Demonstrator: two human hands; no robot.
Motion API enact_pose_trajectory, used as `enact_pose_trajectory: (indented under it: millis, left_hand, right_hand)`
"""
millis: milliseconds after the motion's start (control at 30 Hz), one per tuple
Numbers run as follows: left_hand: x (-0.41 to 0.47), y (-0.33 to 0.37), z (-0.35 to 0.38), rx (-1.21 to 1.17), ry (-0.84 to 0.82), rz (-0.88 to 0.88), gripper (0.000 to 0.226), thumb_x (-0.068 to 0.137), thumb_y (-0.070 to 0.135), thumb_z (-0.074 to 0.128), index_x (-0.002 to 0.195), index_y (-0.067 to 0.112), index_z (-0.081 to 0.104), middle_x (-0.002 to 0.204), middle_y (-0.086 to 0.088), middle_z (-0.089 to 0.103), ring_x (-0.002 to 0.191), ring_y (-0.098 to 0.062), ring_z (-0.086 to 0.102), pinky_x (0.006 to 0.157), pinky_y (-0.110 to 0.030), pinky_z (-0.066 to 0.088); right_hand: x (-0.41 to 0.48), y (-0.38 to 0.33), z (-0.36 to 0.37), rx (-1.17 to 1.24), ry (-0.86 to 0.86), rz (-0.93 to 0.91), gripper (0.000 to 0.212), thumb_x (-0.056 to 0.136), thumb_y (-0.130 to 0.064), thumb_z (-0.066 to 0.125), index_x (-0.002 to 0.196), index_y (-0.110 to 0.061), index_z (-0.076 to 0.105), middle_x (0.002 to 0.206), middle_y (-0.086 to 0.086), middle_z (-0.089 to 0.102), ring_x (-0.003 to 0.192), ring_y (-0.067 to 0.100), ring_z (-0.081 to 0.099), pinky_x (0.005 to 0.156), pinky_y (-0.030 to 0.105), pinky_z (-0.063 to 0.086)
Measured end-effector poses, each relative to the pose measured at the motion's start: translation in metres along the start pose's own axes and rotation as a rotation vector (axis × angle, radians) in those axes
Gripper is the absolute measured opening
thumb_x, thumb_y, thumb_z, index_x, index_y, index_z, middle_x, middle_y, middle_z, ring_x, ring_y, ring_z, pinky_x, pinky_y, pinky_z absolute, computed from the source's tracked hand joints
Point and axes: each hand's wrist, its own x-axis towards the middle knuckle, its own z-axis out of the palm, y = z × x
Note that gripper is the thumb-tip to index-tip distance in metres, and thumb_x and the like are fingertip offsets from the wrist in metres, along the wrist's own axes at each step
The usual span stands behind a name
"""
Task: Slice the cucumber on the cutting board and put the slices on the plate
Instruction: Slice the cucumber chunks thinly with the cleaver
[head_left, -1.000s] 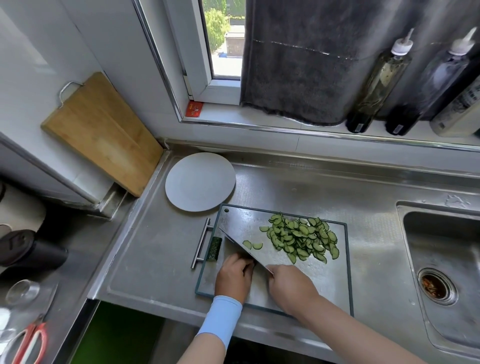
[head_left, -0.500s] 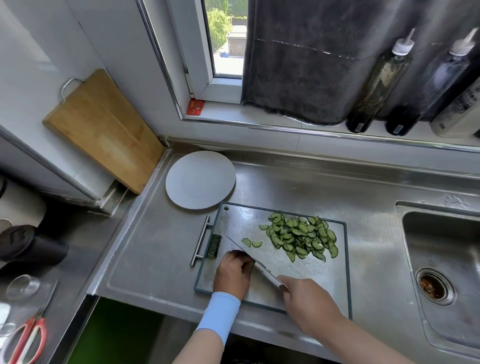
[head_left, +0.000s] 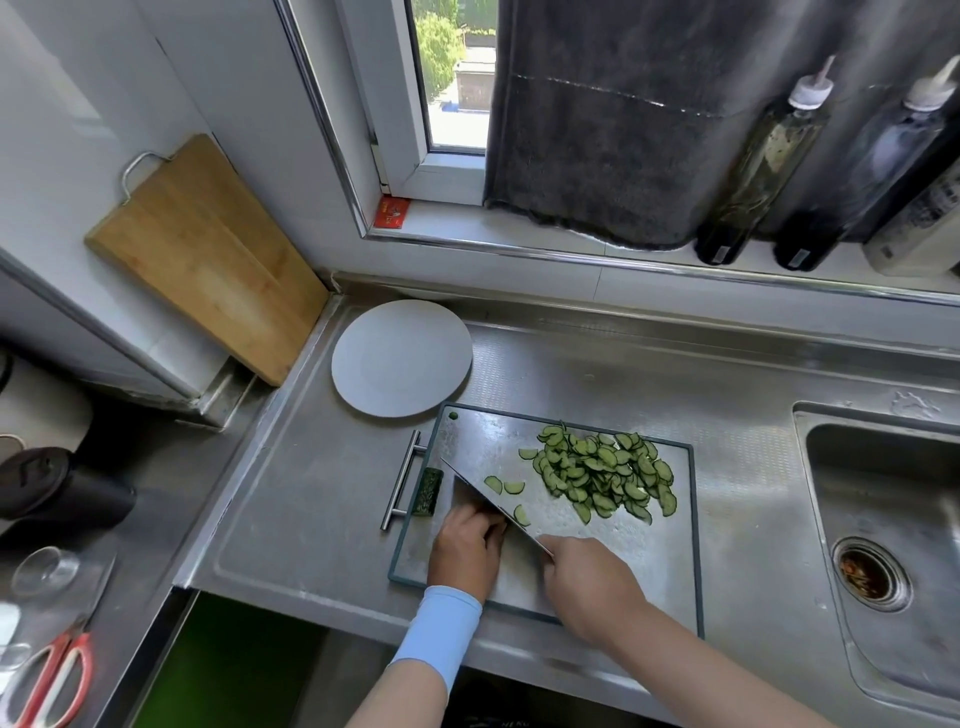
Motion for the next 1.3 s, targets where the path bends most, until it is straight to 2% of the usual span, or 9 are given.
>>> enact_pose_trajectory:
  millis: [200,400,500,667,900,1033,1300]
  left_hand:
    - [-0.001,0.002,-0.002,0.006,0.010,0.032,0.022,0.068,0.000,0.079,0.083,0.016,0.075,0.084,0.000,0.063,0.086,-0.014,0.053,0.075,-0.017,0.044]
    - [-0.001,0.002,-0.001,-0.002,0.032,-0.012,0.017,0.070,0.004,0.080,0.080,0.017,0.073,0.084,0.000,0.062,0.085,-0.015,0.055,0.074,-0.025,0.049]
    - [-0.001,0.004,-0.004,-0.023,0.051,0.021,0.022,0.067,0.001,0.082,0.080,0.015,0.072,0.084,-0.003,0.065,0.086,-0.013,0.053,0.077,-0.018,0.043]
    - [-0.001,0.003,-0.004,-0.023,0.045,0.023,0.023,0.067,-0.001,0.082,0.080,0.015,0.072,0.086,-0.002,0.066,0.085,-0.011,0.052,0.077,-0.012,0.039]
    - [0.000,0.004,-0.004,-0.040,0.052,0.026,0.021,0.068,-0.001,0.082,0.078,0.015,0.073,0.083,-0.001,0.067,0.084,-0.011,0.053,0.077,-0.012,0.039]
    - [-0.001,0.001,0.000,-0.036,0.049,-0.002,0.021,0.066,-0.003,0.081,0.076,0.013,0.072,0.078,-0.002,0.064,0.080,-0.013,0.052,0.072,-0.016,0.040]
    - [-0.003,0.000,-0.003,-0.029,0.030,0.045,0.018,0.071,-0.003,0.076,0.082,0.012,0.073,0.086,-0.003,0.063,0.085,-0.017,0.054,0.076,-0.017,0.043]
  right_hand:
    - [0.005,-0.002,0.002,0.015,0.005,-0.019,0.020,0.088,-0.017,0.039,0.089,-0.022,0.058,0.078,-0.002,0.063,0.077,0.023,0.058,0.060,0.033,0.042]
    - [-0.003,0.001,0.000,0.002,0.032,-0.054,0.015,0.089,-0.018,0.039,0.087,-0.021,0.053,0.074,0.000,0.058,0.073,0.023,0.054,0.055,0.032,0.036]
    - [-0.012,0.006,0.000,-0.008,0.044,-0.065,0.012,0.090,-0.021,0.039,0.086,-0.022,0.051,0.073,0.003,0.059,0.072,0.024,0.056,0.059,0.035,0.043]
    - [-0.024,0.014,-0.003,-0.024,0.042,-0.057,0.018,0.093,-0.020,0.038,0.075,-0.024,0.040,0.067,0.002,0.050,0.063,0.022,0.043,0.054,0.031,0.033]
    - [-0.020,0.010,0.000,0.015,0.011,-0.020,0.016,0.090,-0.017,0.039,0.078,-0.021,0.048,0.070,0.002,0.058,0.070,0.025,0.055,0.056,0.032,0.036]
    - [-0.007,0.003,0.001,0.031,-0.026,0.013,0.021,0.088,-0.013,0.040,0.073,-0.025,0.048,0.065,-0.003,0.052,0.064,0.018,0.048,0.052,0.029,0.033]
    - [0.003,-0.005,0.001,0.015,-0.024,-0.016,0.017,0.089,-0.015,0.041,0.081,-0.022,0.055,0.073,-0.003,0.057,0.073,0.024,0.054,0.053,0.032,0.036]
